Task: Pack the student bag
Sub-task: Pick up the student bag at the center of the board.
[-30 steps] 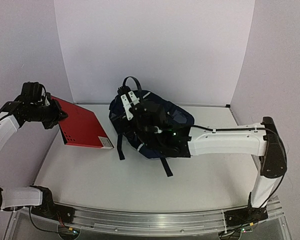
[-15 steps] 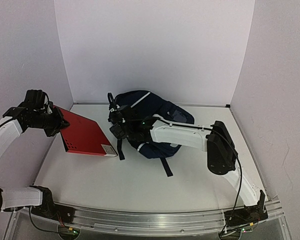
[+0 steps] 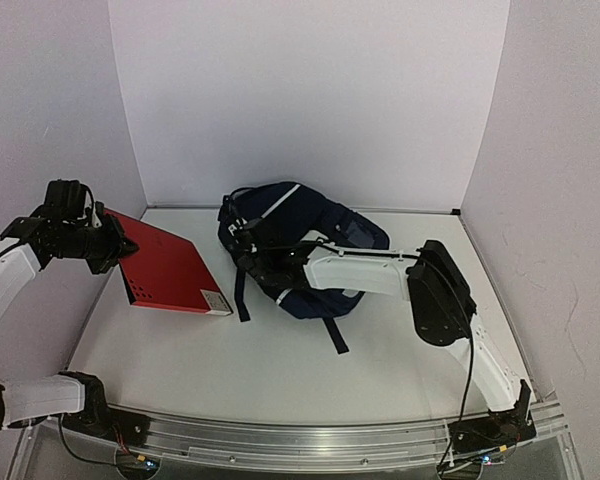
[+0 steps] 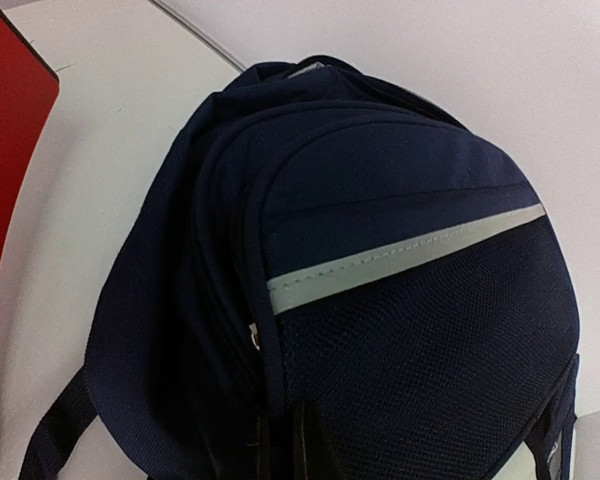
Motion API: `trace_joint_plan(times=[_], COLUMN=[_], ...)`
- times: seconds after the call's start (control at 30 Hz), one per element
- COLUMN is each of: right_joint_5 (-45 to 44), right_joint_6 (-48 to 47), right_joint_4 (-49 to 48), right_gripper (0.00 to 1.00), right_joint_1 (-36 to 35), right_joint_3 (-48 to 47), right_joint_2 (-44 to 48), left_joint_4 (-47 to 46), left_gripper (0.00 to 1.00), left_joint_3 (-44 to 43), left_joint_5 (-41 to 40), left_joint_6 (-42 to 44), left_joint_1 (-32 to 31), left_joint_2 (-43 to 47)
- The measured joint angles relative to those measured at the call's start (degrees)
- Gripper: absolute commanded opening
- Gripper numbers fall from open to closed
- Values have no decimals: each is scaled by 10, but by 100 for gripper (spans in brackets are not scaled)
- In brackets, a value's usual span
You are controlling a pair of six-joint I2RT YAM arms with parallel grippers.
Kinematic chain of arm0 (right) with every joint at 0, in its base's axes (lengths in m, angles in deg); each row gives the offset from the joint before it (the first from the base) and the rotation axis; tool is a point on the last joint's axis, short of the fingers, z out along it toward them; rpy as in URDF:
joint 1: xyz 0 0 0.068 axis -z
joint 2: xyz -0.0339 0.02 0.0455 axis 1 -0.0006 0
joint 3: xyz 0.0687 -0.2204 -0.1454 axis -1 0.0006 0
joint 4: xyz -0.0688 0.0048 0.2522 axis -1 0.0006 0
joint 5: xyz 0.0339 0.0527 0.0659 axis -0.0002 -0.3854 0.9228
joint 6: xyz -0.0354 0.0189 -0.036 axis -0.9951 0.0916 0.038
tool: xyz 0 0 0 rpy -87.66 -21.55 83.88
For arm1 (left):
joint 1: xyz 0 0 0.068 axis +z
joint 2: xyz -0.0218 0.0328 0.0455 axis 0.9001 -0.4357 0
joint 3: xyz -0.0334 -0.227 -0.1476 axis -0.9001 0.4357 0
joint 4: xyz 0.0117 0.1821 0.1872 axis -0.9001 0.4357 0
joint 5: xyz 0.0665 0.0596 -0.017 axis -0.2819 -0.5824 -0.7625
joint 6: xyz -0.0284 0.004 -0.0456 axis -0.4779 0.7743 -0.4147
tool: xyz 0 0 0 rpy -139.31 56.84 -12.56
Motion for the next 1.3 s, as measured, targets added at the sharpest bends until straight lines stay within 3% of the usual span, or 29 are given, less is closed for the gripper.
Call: trace_joint_plan(times=[0.2,0.23,0.4,0.57,0.63,0.87,1.3], right_joint_5=[20,19,7,-9,-14,-39,-138], right_joint_6=[55,72,158,236,255,298,310], right_joint_4=[-33,-37,-16,41,55,75,197], right_gripper=[0,4,50,91,98,98,98], right_joint_1=[-6,-8,-11,-7,-12,-78,-84], right_joint_3=[247,291,448,500,499,353,9], right_joint_2=[186,222,364,441,467,456,102], left_joint_4=[11,14,23,31,36,44,44], left_gripper=[0,0,0,0,0,0,0], left_joint_3=[0,-1,-4,-12,-14,-14,-12], left_joint_5=[-6,-9,-15,-16,-16,-15,4], left_joint_6=[8,11,19,30,31,32,32], left_joint_1=[0,0,0,0,0,0,0], left_joint_2=[3,4,8,11,16,33,34])
